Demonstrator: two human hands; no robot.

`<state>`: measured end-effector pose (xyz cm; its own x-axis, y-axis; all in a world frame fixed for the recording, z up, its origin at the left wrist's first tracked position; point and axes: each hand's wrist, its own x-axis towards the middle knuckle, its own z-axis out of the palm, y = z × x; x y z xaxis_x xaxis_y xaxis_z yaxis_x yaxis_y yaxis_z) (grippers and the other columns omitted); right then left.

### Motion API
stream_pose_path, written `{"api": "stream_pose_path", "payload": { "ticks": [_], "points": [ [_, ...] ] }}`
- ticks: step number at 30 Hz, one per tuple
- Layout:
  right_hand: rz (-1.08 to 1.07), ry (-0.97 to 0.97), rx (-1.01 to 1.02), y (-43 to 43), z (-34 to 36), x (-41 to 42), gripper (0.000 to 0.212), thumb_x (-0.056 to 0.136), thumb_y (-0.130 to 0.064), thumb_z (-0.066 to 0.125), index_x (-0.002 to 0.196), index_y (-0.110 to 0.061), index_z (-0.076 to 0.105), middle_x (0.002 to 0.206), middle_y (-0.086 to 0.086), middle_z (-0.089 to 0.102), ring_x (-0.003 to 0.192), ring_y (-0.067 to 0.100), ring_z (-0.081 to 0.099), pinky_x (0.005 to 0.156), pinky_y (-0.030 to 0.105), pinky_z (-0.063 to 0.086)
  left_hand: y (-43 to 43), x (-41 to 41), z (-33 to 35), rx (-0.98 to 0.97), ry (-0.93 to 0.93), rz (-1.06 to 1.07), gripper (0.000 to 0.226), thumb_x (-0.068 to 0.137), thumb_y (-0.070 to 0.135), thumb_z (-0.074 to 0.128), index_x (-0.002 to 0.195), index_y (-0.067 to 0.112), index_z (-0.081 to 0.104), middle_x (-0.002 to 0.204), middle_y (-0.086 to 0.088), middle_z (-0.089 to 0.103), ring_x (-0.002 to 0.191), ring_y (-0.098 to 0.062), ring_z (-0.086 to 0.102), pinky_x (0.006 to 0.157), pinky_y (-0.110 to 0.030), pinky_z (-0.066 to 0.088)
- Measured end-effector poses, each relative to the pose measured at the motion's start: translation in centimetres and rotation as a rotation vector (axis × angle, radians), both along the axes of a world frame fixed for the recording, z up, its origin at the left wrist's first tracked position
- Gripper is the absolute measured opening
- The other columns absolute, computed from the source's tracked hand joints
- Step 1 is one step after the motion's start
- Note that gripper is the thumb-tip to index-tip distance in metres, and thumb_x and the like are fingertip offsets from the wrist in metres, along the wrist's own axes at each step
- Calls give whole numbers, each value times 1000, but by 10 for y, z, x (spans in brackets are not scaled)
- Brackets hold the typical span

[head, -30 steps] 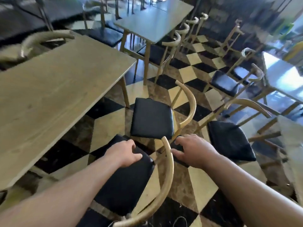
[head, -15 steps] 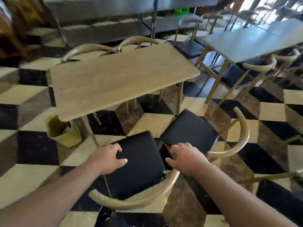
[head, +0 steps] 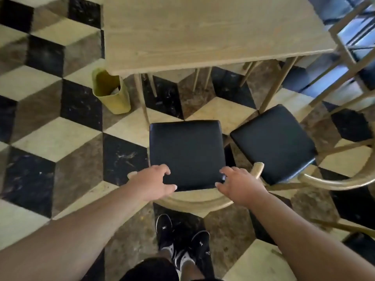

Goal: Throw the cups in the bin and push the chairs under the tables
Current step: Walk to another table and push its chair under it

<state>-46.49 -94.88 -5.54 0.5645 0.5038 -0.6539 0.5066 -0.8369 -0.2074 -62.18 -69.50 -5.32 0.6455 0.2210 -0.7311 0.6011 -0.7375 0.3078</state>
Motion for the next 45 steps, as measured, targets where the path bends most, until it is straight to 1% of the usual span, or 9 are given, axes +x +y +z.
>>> {"api": "stream_pose_path", "payload": {
  "ticks": [3, 5, 7, 9, 14, 22, 30, 34, 45],
  "points": [
    [62, 147, -103, 3, -33, -10, 74, 96, -75, 56, 155, -32, 44, 143, 2, 61, 126, 26, 59, 100, 46, 54, -5, -8, -42, -104, 108, -115, 85, 82, 87, 61, 149, 36, 46, 140, 9, 62, 117, -20, 63, 94, -42, 53],
    [305, 171, -257, 3, -50, -21, 79, 87, -83, 58, 147, -34, 51, 135, 0, 65, 123, 27, 60, 107, 48, 48, -11, -14, -62, -63, 178, -367, 90, 76, 92, 62, 144, 35, 50, 128, 7, 68, 110, -24, 64, 89, -40, 49],
    [542, 84, -318, 0, -62, -30, 61, 89, -71, 60, 139, -35, 58, 129, -1, 67, 123, 27, 59, 112, 50, 40, -17, -18, -74, 77, 154, -582, 67, 82, 78, 69, 129, 31, 60, 107, 5, 71, 95, -25, 66, 81, -41, 49],
    [599, 20, -296, 2, -70, -30, 42, 96, -46, 61, 136, -35, 61, 128, -2, 68, 124, 27, 59, 114, 50, 39, -16, -17, -83, 133, 92, -656, 31, 92, 49, 69, 113, 27, 65, 89, 3, 68, 81, -25, 66, 79, -44, 55],
    [634, -51, -271, 11, -68, -14, 30, 98, -36, 61, 127, -31, 64, 120, -3, 69, 117, 26, 61, 111, 49, 42, 1, -6, -90, 137, 12, -644, 9, 95, 32, 63, 101, 26, 62, 79, 4, 63, 75, -25, 62, 74, -44, 45],
    [612, -109, -214, 61, -67, 39, 21, 99, -38, 63, 118, -28, 64, 111, -3, 69, 106, 25, 65, 101, 47, 49, 50, 51, -83, 235, -28, -618, 28, 96, 44, 69, 118, 27, 64, 86, 6, 59, 78, -23, 55, 78, -44, 35],
    [629, -109, -134, 116, -74, 122, 20, 98, -35, 58, 114, -25, 62, 109, 1, 69, 103, 29, 65, 88, 44, 48, 102, 125, -83, 262, -11, -564, 26, 94, 46, 72, 114, 31, 65, 93, 7, 68, 85, -19, 65, 81, -41, 43],
    [651, -96, -109, 141, -73, 168, 15, 97, -34, 58, 108, -25, 58, 108, 1, 68, 103, 28, 64, 79, 43, 39, 123, 160, -84, 269, -18, -525, 27, 94, 46, 70, 116, 31, 66, 95, 7, 70, 85, -17, 66, 91, -42, 51],
    [696, -153, -29, 203, -76, 261, 24, 98, -43, 63, 115, -25, 64, 107, 0, 70, 100, 27, 66, 85, 43, 46, 171, 245, -81, 318, 36, -418, 27, 95, 45, 71, 117, 31, 65, 94, 7, 68, 83, -18, 64, 72, -35, 41]
  ]
}}
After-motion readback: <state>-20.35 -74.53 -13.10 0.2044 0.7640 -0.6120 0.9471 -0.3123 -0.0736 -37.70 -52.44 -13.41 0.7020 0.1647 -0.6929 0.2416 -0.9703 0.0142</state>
